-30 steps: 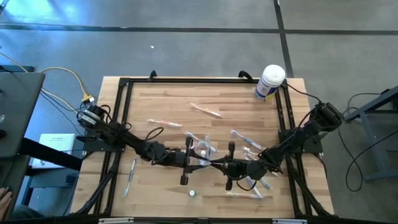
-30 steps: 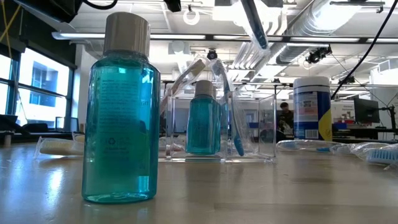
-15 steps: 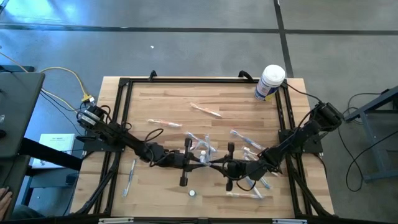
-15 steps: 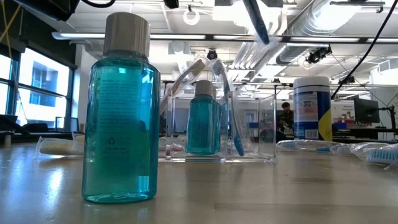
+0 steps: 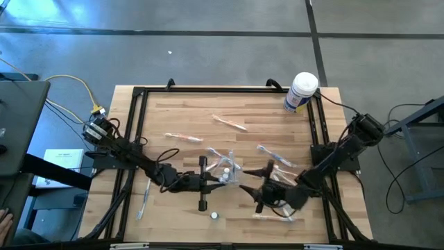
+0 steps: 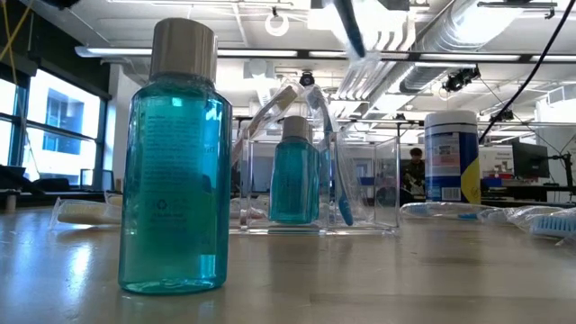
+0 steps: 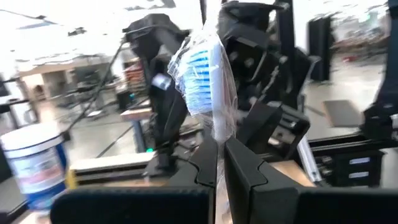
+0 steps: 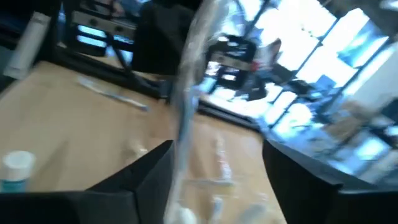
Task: Pick & Place toothbrushing station
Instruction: Put the blue toothbrush into the transparent organizer
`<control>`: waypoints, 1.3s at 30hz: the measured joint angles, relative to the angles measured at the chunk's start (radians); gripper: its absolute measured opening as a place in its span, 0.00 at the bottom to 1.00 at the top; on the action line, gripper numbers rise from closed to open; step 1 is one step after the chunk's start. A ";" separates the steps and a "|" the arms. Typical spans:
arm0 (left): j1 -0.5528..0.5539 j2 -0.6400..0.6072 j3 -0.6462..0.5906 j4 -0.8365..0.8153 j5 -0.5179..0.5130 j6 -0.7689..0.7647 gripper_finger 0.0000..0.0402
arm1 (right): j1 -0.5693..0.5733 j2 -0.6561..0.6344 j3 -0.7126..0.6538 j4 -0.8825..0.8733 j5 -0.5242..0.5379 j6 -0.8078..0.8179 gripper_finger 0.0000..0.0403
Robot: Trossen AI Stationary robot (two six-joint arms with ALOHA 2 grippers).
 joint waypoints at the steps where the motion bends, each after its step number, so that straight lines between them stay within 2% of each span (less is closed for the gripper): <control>1: -0.015 -0.016 0.000 -0.024 -0.037 0.000 0.01 | 0.022 -0.004 0.000 0.012 0.046 -0.030 0.61; 4: -0.065 -0.076 0.008 -0.139 -0.212 -0.059 0.01 | 0.085 -0.017 0.000 0.018 0.163 -0.084 0.62; 7: -0.119 -0.145 0.036 -0.343 -0.395 -0.161 0.01 | 0.140 -0.020 0.000 0.018 0.257 -0.103 0.62; 9: -0.156 -0.180 0.059 -0.436 -0.452 -0.216 0.01 | 0.163 -0.020 0.000 0.014 0.289 -0.104 0.61; 11: -0.192 -0.197 0.082 -0.472 -0.480 -0.256 0.01 | 0.184 -0.020 0.000 0.014 0.309 -0.098 0.60; 16: -0.269 -0.200 0.090 -0.546 -0.639 -0.320 0.01 | 0.192 -0.020 0.000 0.011 0.315 -0.082 0.60; 22: -0.267 -0.199 0.089 -0.778 -0.642 -0.593 0.01 | 0.191 -0.020 0.000 0.004 0.344 -0.071 0.60; 29: -0.197 -0.198 0.084 -0.854 -0.614 -0.617 0.01 | 0.191 -0.020 0.000 -0.001 0.344 -0.070 0.60; 33: -0.163 -0.198 0.053 -0.976 -0.611 -0.763 0.01 | 0.191 -0.020 0.000 -0.044 0.344 -0.039 0.60; 39: -0.136 -0.198 0.000 -0.989 -0.558 -0.894 0.01 | 0.190 -0.020 0.000 -0.106 0.348 0.020 0.60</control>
